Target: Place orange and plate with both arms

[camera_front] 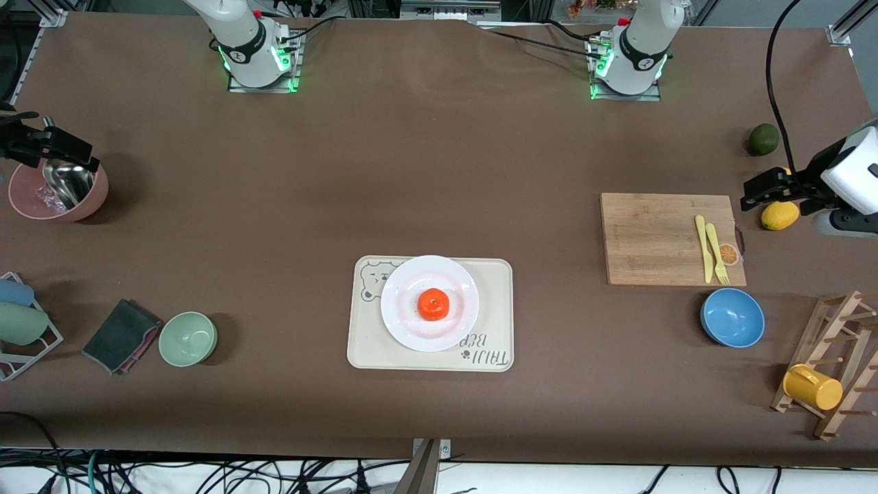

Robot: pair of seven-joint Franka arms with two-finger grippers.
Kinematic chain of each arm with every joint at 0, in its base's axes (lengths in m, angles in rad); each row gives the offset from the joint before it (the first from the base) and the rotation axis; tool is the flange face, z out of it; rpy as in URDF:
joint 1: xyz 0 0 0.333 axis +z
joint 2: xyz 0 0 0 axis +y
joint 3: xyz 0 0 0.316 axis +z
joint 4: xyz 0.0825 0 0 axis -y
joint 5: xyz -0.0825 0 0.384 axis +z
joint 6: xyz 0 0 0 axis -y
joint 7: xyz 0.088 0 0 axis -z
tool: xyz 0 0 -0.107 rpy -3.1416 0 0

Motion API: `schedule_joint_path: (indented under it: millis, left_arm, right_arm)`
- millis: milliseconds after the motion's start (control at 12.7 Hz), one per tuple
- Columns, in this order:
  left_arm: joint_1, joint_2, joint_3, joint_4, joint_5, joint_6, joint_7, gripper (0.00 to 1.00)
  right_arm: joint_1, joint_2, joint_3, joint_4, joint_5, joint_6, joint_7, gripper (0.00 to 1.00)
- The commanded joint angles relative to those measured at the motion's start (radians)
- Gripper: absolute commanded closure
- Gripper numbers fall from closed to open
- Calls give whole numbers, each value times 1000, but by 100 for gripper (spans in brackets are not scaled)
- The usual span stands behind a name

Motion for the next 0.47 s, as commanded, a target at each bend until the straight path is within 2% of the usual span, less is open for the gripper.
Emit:
schedule_joint_path:
  millis: [0,393]
  left_arm:
    - [3,-3,-3,13,8,-18,21,0]
    - [3,-3,-3,13,8,-18,21,0]
  right_arm:
    - [-9,-7,3,9,19,-3,8,0]
    - [-9,-9,5,9,20,-9,11,0]
